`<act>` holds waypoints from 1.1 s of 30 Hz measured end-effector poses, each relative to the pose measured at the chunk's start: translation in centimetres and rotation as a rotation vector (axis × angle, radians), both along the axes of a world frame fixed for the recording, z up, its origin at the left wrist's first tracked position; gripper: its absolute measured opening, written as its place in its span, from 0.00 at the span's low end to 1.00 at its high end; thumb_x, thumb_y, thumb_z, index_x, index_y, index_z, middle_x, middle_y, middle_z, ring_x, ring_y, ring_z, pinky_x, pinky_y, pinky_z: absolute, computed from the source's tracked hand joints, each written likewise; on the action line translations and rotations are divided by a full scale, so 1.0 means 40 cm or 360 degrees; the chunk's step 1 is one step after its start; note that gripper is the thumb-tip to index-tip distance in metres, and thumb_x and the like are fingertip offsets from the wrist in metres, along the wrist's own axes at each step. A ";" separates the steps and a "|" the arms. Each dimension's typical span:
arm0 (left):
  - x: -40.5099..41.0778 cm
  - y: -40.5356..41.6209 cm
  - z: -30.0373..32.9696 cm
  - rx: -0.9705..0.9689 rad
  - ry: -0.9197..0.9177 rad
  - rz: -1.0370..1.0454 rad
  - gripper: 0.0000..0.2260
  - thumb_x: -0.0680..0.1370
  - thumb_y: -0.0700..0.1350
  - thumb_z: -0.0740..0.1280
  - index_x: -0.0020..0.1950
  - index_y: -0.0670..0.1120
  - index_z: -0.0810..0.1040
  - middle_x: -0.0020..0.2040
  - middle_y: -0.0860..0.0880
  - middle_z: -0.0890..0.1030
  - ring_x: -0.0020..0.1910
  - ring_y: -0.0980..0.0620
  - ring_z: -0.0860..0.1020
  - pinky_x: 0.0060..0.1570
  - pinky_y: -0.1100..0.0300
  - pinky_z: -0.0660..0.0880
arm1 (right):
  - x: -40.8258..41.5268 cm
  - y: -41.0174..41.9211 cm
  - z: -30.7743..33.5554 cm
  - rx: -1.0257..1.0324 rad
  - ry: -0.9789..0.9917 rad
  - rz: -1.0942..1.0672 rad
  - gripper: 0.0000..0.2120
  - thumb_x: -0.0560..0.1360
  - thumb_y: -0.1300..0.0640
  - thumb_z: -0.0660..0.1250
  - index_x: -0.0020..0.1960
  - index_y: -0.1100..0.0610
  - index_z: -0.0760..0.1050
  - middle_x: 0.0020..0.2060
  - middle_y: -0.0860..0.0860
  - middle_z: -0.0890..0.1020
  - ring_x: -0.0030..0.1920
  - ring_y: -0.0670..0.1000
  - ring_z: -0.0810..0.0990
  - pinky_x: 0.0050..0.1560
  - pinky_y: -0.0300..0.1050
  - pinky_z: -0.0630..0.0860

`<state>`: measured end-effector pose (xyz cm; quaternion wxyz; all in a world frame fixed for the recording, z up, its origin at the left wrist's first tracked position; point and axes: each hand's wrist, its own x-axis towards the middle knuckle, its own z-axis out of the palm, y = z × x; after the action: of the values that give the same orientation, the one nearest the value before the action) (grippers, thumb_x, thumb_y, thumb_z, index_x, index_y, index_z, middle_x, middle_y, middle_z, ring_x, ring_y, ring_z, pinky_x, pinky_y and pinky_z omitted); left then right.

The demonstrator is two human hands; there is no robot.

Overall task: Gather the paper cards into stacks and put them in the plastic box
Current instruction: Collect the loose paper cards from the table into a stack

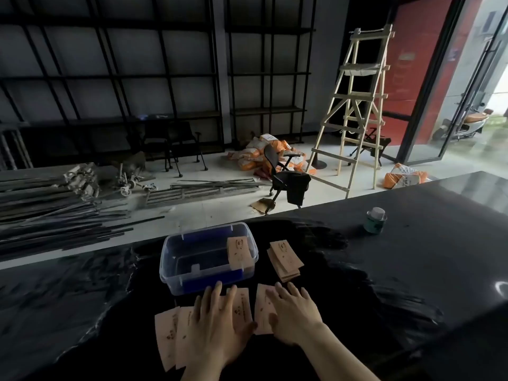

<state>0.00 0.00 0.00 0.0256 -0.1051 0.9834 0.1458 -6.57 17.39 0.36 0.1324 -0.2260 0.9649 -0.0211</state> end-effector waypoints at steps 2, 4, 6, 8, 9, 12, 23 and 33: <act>0.006 0.010 -0.016 0.0003 -0.0039 0.0003 0.42 0.74 0.72 0.60 0.83 0.58 0.50 0.85 0.49 0.51 0.84 0.46 0.49 0.82 0.46 0.47 | 0.009 0.005 -0.006 -0.0013 -0.0095 0.0058 0.34 0.80 0.52 0.63 0.82 0.51 0.52 0.83 0.52 0.54 0.82 0.60 0.49 0.79 0.61 0.52; 0.018 0.017 -0.027 -0.0046 -0.0065 -0.0005 0.39 0.75 0.69 0.61 0.82 0.59 0.51 0.84 0.49 0.53 0.83 0.47 0.50 0.81 0.46 0.48 | 0.023 0.013 -0.021 -0.0014 -0.0101 0.0100 0.34 0.80 0.56 0.63 0.82 0.52 0.52 0.83 0.51 0.55 0.82 0.59 0.49 0.79 0.60 0.54; 0.022 0.028 -0.040 -0.0032 -0.0103 -0.0005 0.35 0.76 0.66 0.62 0.81 0.61 0.55 0.84 0.50 0.54 0.83 0.48 0.50 0.80 0.45 0.47 | 0.029 0.017 -0.038 -0.0045 -0.0059 0.0123 0.33 0.79 0.58 0.64 0.81 0.53 0.57 0.81 0.51 0.58 0.81 0.59 0.51 0.78 0.59 0.57; 0.024 0.027 -0.047 -0.0013 -0.0075 0.0004 0.30 0.77 0.62 0.63 0.78 0.62 0.62 0.83 0.52 0.57 0.82 0.49 0.53 0.80 0.46 0.50 | 0.026 0.017 -0.041 -0.0052 0.0023 0.0149 0.29 0.78 0.57 0.67 0.78 0.53 0.64 0.78 0.53 0.64 0.80 0.59 0.55 0.77 0.56 0.60; 0.024 0.027 -0.049 0.0012 -0.0046 0.0020 0.27 0.77 0.61 0.64 0.76 0.62 0.64 0.82 0.53 0.59 0.81 0.50 0.56 0.80 0.47 0.52 | 0.023 0.017 -0.039 -0.0053 0.0064 0.0164 0.28 0.78 0.55 0.68 0.76 0.54 0.67 0.76 0.54 0.66 0.78 0.58 0.58 0.77 0.55 0.61; 0.017 0.030 -0.036 0.0016 -0.0002 0.0080 0.24 0.76 0.60 0.65 0.72 0.60 0.68 0.77 0.55 0.68 0.76 0.51 0.64 0.76 0.51 0.58 | 0.010 0.016 -0.021 -0.0008 0.0147 0.0225 0.27 0.76 0.50 0.72 0.73 0.54 0.71 0.71 0.56 0.71 0.71 0.58 0.69 0.73 0.52 0.64; -0.018 -0.033 -0.037 0.0467 0.0068 0.0188 0.26 0.75 0.47 0.75 0.70 0.57 0.70 0.69 0.53 0.70 0.55 0.56 0.75 0.55 0.60 0.75 | -0.066 0.025 -0.012 0.0142 -0.0129 0.0606 0.38 0.78 0.54 0.70 0.82 0.46 0.54 0.81 0.54 0.57 0.81 0.59 0.48 0.79 0.61 0.53; -0.052 -0.034 -0.034 0.0922 0.0293 0.0196 0.18 0.82 0.40 0.67 0.55 0.67 0.72 0.58 0.62 0.80 0.53 0.64 0.80 0.49 0.68 0.77 | -0.046 0.057 -0.054 -0.0567 0.0129 0.0378 0.24 0.74 0.47 0.74 0.66 0.48 0.69 0.61 0.50 0.68 0.60 0.54 0.75 0.50 0.48 0.80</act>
<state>-2.10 -1.38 -1.37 -0.0435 -0.1391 0.8910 0.4301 -8.42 19.67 -1.80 0.0529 -0.3586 0.9170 -0.1664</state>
